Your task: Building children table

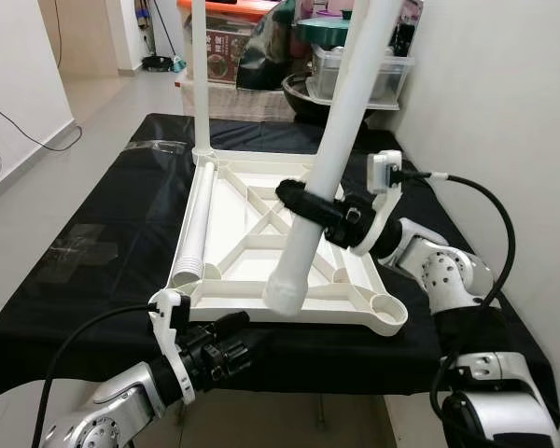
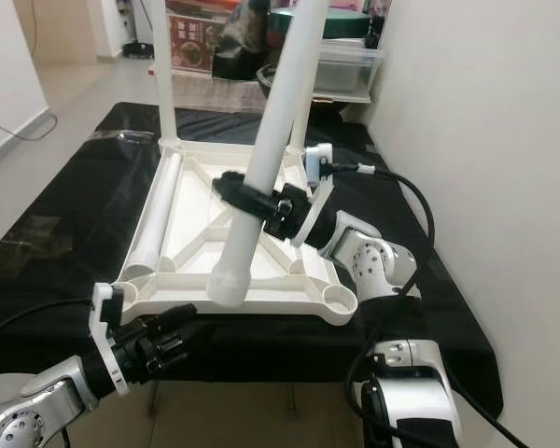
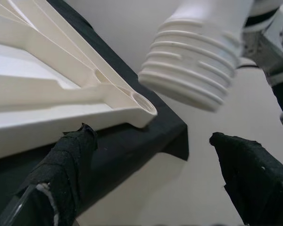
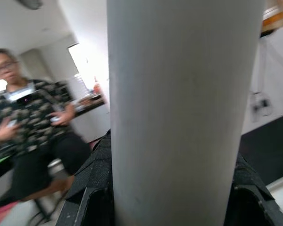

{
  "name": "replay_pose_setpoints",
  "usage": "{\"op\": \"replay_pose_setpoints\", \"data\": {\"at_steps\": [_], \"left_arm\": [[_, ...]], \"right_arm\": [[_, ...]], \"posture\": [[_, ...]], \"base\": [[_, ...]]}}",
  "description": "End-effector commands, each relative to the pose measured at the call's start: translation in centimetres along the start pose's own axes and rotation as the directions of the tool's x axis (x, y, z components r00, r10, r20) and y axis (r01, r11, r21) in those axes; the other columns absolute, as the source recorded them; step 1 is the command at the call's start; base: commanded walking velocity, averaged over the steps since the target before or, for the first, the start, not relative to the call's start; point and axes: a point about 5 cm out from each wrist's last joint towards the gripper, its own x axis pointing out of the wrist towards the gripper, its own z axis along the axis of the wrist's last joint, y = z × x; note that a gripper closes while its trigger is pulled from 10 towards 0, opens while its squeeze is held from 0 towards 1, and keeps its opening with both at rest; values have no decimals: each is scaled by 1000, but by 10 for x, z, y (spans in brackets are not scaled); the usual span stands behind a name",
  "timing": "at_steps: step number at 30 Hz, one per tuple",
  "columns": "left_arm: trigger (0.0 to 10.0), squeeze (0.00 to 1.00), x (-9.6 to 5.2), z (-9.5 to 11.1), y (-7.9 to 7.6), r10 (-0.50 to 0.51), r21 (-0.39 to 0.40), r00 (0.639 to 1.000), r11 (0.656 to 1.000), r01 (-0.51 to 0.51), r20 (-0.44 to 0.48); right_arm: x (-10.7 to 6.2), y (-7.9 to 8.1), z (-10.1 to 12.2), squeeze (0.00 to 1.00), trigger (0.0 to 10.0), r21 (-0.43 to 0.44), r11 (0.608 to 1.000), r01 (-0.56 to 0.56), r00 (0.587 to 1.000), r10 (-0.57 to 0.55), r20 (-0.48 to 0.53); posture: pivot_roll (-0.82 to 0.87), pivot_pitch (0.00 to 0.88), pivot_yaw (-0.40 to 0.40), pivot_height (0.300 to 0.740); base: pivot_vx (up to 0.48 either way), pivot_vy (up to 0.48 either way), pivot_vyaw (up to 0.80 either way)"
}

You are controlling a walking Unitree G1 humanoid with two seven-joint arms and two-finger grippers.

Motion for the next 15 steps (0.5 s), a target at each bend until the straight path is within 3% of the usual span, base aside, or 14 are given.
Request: {"op": "replay_pose_setpoints", "data": {"at_steps": [1, 15], "left_arm": [[10000, 0, 4, -2, -3, -33, 9, 999, 999, 33, -37], [10000, 0, 17, 8, -16, -245, 49, 958, 966, 255, -150]], "right_arm": [[3, 7, -1, 0, 0, 6, 999, -52, 999, 52, -5], [29, 30, -37, 0, 0, 126, 966, -226, 969, 237, -77]], "posture": [[93, 0, -95, 740], [85, 0, -81, 740]], "base": [[0, 0, 0], [0, 0, 0]]}}
